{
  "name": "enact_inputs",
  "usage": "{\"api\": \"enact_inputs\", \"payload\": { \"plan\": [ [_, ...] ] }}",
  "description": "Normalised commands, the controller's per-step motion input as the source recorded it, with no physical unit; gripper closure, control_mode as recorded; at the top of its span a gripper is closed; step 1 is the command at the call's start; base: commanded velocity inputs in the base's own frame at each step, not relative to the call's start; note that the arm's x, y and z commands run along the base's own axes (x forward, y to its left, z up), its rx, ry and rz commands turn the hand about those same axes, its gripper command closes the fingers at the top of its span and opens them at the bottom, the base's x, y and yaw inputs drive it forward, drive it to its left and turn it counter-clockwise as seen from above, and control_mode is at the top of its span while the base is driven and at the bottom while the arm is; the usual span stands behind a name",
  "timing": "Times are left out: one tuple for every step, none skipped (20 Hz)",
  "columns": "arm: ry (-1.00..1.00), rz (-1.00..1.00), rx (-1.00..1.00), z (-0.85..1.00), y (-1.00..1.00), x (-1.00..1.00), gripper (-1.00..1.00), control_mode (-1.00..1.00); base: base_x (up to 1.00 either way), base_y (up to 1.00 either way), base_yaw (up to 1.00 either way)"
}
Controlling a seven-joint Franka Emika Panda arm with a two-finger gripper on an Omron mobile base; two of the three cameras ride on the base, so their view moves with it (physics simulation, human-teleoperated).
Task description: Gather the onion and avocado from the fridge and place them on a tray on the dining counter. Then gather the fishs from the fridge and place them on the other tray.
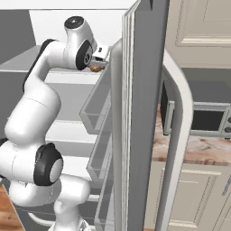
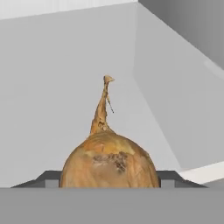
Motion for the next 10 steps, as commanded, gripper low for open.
{"api": "enact_inputs", "payload": {
  "plan": [
    [-0.18, -0.05, 0.06, -0.01, 0.00, -1.00, 1.00, -1.00, 0.00, 0.00, 0.00],
    [-0.15, -0.05, 0.07, 0.00, 0.00, -1.00, 1.00, -1.00, 0.00, 0.00, 0.00],
    [-0.14, -0.06, 0.07, 0.00, 0.00, -1.00, 1.00, -1.00, 0.00, 0.00, 0.00],
    [-0.12, -0.08, 0.06, 0.00, 0.00, -1.00, 1.00, -1.00, 0.00, 0.00, 0.00],
    [-0.12, -0.08, 0.05, 0.00, 0.03, -1.00, 1.00, -1.00, 0.00, 0.00, 0.00],
    [-0.11, -0.09, 0.04, 0.00, 0.06, -1.00, 1.00, -1.00, 0.00, 0.00, 0.00],
    [-0.10, -0.09, 0.05, 0.00, 0.08, -1.00, 1.00, -1.00, 0.00, 0.00, 0.00],
    [-0.07, -0.09, 0.05, 0.00, 0.09, -1.00, 1.00, -1.00, 0.00, 0.00, 0.00],
    [-0.04, -0.09, 0.04, 0.03, 0.11, -1.00, 1.00, -1.00, 0.00, 0.00, 0.00],
    [-0.02, -0.09, 0.05, 0.06, 0.11, -1.00, 1.00, -1.00, 0.00, 0.00, 0.00]
  ]
}}
